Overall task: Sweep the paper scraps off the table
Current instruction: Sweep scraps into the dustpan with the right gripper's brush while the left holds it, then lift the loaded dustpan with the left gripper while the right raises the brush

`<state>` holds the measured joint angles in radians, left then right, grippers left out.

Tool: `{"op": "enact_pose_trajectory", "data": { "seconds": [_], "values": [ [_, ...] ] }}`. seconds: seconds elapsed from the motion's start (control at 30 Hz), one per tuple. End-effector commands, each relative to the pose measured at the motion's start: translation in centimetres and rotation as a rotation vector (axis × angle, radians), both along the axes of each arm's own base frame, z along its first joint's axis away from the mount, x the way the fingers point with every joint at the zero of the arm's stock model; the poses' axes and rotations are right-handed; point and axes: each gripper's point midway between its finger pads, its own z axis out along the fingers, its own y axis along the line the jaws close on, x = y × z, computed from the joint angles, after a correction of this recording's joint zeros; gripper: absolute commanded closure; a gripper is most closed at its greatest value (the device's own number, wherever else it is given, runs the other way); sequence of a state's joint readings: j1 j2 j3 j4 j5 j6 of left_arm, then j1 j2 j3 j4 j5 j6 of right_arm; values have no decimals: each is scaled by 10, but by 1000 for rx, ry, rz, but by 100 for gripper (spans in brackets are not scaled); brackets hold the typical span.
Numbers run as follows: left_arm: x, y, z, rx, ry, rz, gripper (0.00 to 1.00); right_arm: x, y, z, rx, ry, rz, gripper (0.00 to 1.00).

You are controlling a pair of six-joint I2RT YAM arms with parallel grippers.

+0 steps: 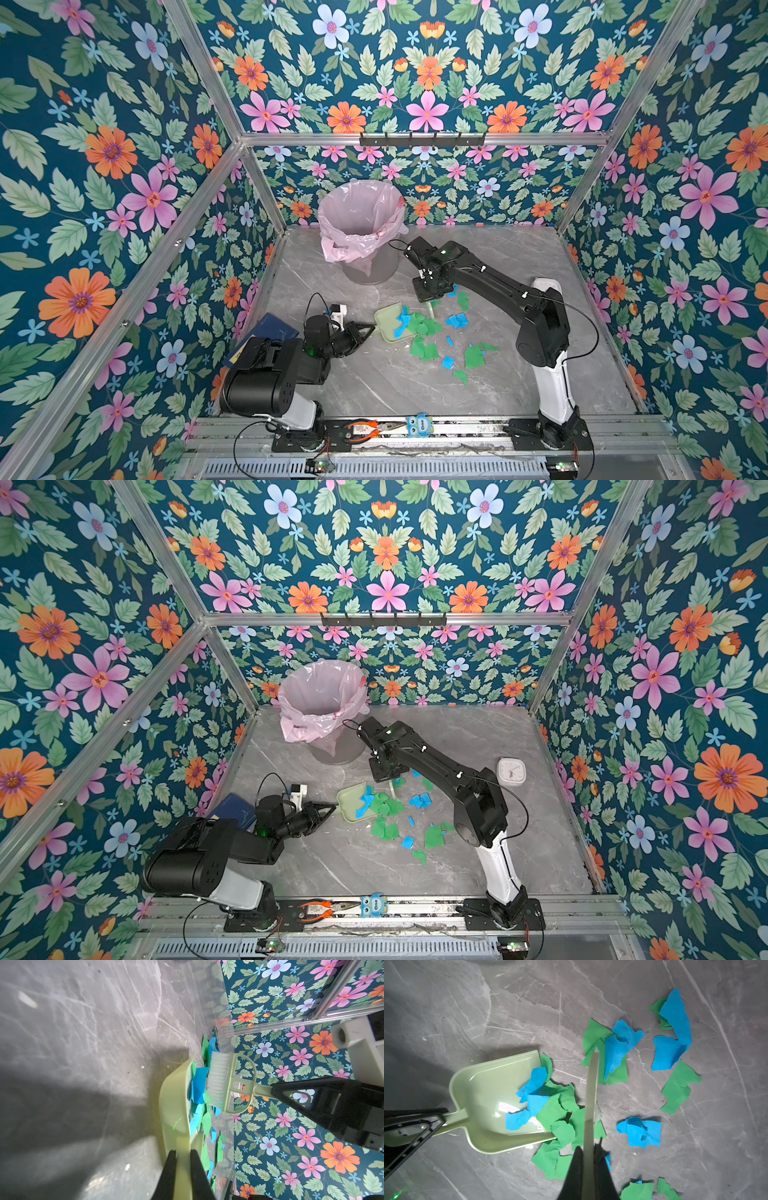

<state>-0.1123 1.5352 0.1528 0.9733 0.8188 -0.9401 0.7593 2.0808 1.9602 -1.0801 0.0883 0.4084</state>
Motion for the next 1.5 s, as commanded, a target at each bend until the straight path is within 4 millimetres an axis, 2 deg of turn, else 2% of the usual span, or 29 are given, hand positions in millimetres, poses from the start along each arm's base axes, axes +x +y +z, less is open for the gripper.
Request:
{"op": "enact_pose_trajectory", "data": {
  "seconds": [0.0,0.33,0.5,1.07,1.23,1.47],
  "values": [
    [5,-5,12,-29,-63,-10,100,-5,18,2,61,20,25,100],
    [6,-12,17,-114,-76,-10,100,-16,57,13,148,37,75,100],
    [6,-13,26,-134,-94,-6,100,-15,55,28,155,14,75,100],
    [17,-22,75,-247,-192,-42,100,-28,25,112,267,-97,61,100],
    [19,-24,91,-296,-205,-32,100,-34,2,143,321,-138,29,100],
    [22,-34,110,-259,-199,-28,100,-34,-42,164,314,-200,-49,100]
  ]
}}
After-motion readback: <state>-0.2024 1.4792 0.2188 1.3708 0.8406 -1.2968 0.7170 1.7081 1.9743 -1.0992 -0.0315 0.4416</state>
